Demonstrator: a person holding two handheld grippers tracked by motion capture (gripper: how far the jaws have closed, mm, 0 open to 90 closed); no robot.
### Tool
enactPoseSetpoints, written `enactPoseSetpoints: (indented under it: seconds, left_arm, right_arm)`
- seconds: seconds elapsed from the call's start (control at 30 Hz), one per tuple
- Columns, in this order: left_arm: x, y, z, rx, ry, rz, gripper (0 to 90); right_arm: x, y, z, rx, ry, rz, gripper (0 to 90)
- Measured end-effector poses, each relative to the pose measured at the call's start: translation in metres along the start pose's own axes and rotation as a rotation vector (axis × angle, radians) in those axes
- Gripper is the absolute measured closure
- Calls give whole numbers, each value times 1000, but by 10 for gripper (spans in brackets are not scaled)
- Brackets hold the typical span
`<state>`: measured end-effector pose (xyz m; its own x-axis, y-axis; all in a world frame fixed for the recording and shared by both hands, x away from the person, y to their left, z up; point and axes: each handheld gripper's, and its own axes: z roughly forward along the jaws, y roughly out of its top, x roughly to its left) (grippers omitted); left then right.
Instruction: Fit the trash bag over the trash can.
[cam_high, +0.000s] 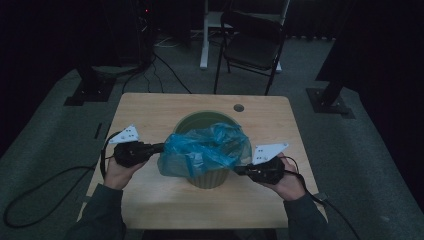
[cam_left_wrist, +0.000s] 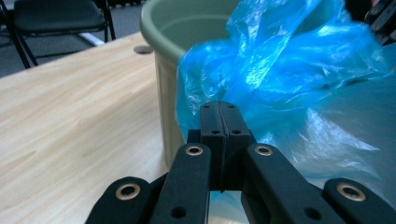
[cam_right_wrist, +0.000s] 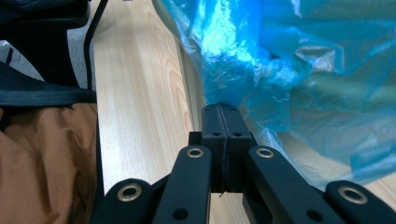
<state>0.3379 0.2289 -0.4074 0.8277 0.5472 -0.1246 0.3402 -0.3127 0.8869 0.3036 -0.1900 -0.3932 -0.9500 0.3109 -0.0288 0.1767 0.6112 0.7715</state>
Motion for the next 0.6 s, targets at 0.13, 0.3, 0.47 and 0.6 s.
enactPoseSetpoints:
  seconds: [0.13,0.3,0.47,0.6]
  left_arm:
    - [-1,-6,1,-6,-34,-13,900]
    - [-1,-11,5,7,-43,-16,900]
    - [-3,-13,7,15,-53,-12,900]
    - [-4,-13,7,14,-60,-4,900]
  right_arm:
    - [-1,-3,0,8,7,2,900]
    - [-2,-6,2,17,13,11,900]
    - [-5,-8,3,24,-1,22,900]
    - [-9,-11,2,25,-10,38,900]
